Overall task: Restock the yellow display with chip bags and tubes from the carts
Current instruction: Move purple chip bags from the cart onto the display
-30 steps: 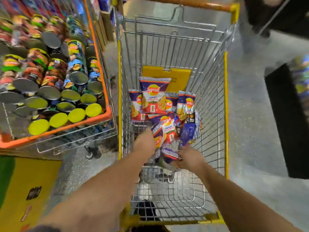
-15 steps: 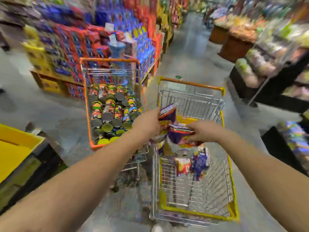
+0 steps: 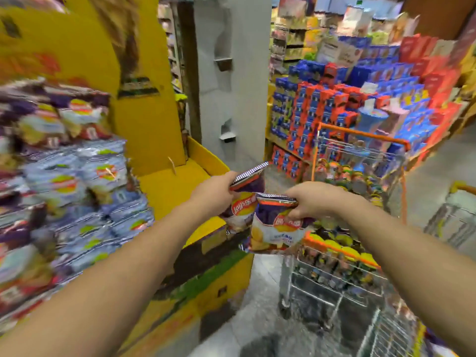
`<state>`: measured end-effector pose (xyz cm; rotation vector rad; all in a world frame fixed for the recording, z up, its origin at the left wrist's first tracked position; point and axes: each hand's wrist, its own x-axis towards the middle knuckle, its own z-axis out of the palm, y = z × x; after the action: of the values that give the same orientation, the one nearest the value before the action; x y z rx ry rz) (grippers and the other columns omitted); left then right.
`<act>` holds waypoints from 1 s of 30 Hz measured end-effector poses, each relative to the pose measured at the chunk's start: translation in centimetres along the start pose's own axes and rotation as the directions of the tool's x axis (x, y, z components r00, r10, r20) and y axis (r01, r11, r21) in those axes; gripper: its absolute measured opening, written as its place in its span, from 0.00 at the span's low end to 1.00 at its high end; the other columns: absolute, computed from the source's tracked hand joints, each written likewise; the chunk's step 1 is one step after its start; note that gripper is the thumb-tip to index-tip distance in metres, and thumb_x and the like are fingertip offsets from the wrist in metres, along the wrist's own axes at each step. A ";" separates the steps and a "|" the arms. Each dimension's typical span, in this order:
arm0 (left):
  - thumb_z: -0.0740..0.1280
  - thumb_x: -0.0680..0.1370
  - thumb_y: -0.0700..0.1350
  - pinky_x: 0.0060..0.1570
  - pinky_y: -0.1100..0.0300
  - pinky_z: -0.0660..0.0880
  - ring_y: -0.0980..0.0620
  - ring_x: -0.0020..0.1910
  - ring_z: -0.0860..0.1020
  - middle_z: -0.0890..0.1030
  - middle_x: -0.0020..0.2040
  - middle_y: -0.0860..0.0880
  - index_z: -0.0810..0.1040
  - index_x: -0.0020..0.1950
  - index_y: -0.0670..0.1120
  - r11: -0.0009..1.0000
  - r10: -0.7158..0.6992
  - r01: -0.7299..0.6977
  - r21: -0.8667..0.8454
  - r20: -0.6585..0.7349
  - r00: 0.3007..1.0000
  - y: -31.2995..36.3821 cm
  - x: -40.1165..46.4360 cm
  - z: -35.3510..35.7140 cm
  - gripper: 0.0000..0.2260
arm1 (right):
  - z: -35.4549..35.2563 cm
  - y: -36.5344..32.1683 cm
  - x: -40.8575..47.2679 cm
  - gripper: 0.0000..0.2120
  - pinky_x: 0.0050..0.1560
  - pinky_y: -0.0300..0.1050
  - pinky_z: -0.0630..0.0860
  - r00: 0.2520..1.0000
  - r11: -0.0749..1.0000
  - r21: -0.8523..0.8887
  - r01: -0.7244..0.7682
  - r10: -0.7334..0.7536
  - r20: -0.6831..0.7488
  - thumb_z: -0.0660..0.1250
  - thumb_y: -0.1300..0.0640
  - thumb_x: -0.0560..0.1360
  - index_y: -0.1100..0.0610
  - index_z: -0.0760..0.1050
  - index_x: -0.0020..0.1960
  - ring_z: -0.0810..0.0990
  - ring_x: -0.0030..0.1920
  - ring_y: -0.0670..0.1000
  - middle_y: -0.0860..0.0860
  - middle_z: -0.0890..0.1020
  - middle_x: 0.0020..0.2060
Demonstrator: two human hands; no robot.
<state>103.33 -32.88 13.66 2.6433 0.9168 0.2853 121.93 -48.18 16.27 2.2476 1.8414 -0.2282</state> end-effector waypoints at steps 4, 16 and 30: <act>0.66 0.78 0.52 0.49 0.49 0.76 0.42 0.56 0.77 0.79 0.58 0.46 0.72 0.62 0.52 0.986 -0.165 0.166 0.027 -0.041 0.985 -8.3 -1.6 -2.8 0.14 | -1.6 -5.6 8.0 0.18 0.43 0.48 0.75 0.980 0.981 -0.004 0.194 -0.194 -0.034 0.69 0.38 0.71 0.51 0.73 0.50 0.78 0.47 0.53 0.48 0.79 0.43; 0.68 0.78 0.51 0.57 0.53 0.74 0.44 0.61 0.76 0.76 0.66 0.47 0.68 0.72 0.54 0.828 -0.544 0.549 0.119 -0.067 0.836 -28.2 0.2 -13.1 0.23 | -8.2 -17.2 31.3 0.24 0.44 0.45 0.73 0.861 0.863 -0.069 0.501 -0.505 -0.065 0.68 0.38 0.72 0.48 0.72 0.63 0.78 0.54 0.54 0.48 0.80 0.56; 0.69 0.78 0.49 0.62 0.52 0.70 0.43 0.68 0.71 0.69 0.73 0.47 0.66 0.75 0.52 0.651 -0.758 0.729 0.211 0.130 0.639 -43.6 2.0 -13.8 0.26 | -6.4 -30.6 46.6 0.17 0.38 0.47 0.72 0.658 0.644 -0.235 0.728 -0.752 -0.022 0.67 0.43 0.75 0.52 0.70 0.57 0.77 0.51 0.56 0.50 0.78 0.49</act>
<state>76.29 3.91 10.53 2.0774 1.8936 -0.2743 101.13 3.25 7.91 1.2595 2.6294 -0.0201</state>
